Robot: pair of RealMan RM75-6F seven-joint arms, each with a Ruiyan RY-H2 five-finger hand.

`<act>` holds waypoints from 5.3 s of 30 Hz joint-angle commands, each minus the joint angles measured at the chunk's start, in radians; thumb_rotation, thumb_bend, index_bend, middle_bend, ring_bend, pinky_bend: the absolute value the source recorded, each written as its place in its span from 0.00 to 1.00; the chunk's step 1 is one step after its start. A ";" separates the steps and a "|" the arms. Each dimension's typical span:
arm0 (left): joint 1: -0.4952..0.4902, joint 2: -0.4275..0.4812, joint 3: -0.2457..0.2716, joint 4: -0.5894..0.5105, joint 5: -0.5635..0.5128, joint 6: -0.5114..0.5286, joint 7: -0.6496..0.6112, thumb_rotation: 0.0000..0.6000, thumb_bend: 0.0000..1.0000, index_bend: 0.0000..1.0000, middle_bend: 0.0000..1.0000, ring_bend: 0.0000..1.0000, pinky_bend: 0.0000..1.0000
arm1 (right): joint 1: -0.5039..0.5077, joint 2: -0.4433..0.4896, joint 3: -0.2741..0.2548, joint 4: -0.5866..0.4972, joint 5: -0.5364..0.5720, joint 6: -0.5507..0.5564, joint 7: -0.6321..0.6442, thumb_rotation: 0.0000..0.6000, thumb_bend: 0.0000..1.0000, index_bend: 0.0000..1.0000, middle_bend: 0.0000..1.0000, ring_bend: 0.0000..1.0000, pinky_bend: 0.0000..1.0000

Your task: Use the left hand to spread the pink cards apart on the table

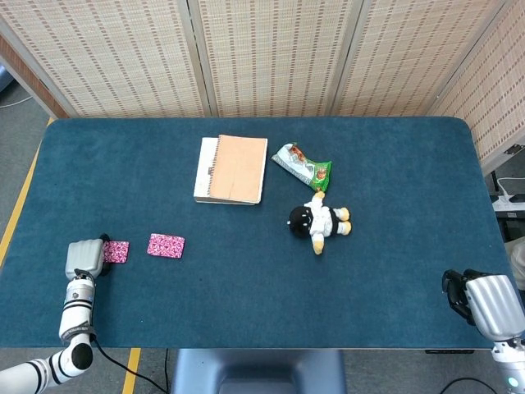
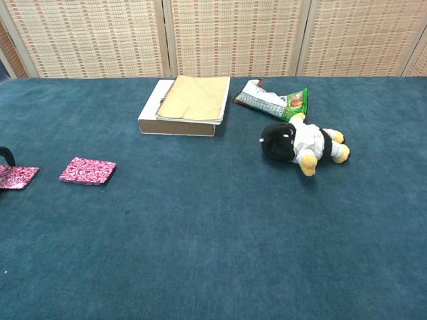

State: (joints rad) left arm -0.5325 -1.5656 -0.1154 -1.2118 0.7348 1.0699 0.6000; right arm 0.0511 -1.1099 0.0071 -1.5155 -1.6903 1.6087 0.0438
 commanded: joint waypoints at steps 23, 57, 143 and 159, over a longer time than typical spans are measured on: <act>-0.030 0.086 -0.007 -0.405 0.086 0.106 0.151 1.00 0.35 0.17 1.00 1.00 1.00 | 0.001 0.000 -0.003 0.005 -0.009 0.003 0.005 1.00 0.42 0.98 0.86 0.73 0.87; -0.184 -0.099 -0.059 -0.257 -0.127 0.092 0.305 1.00 0.35 0.25 1.00 1.00 1.00 | 0.000 0.006 -0.006 0.007 -0.011 0.005 0.016 1.00 0.42 0.98 0.86 0.73 0.87; 0.139 0.104 0.100 -0.289 0.143 0.163 0.025 1.00 0.35 0.21 1.00 1.00 1.00 | 0.005 0.003 -0.009 -0.001 -0.007 -0.011 0.000 1.00 0.42 0.98 0.86 0.73 0.87; 0.267 0.267 0.168 -0.353 0.698 0.484 -0.338 1.00 0.34 0.26 0.66 0.72 0.71 | 0.012 -0.004 -0.003 -0.001 0.008 -0.029 -0.016 1.00 0.42 0.98 0.86 0.73 0.87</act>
State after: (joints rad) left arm -0.3119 -1.3489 0.0216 -1.5952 1.3252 1.4707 0.3811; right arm 0.0619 -1.1117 0.0031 -1.5169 -1.6839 1.5816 0.0307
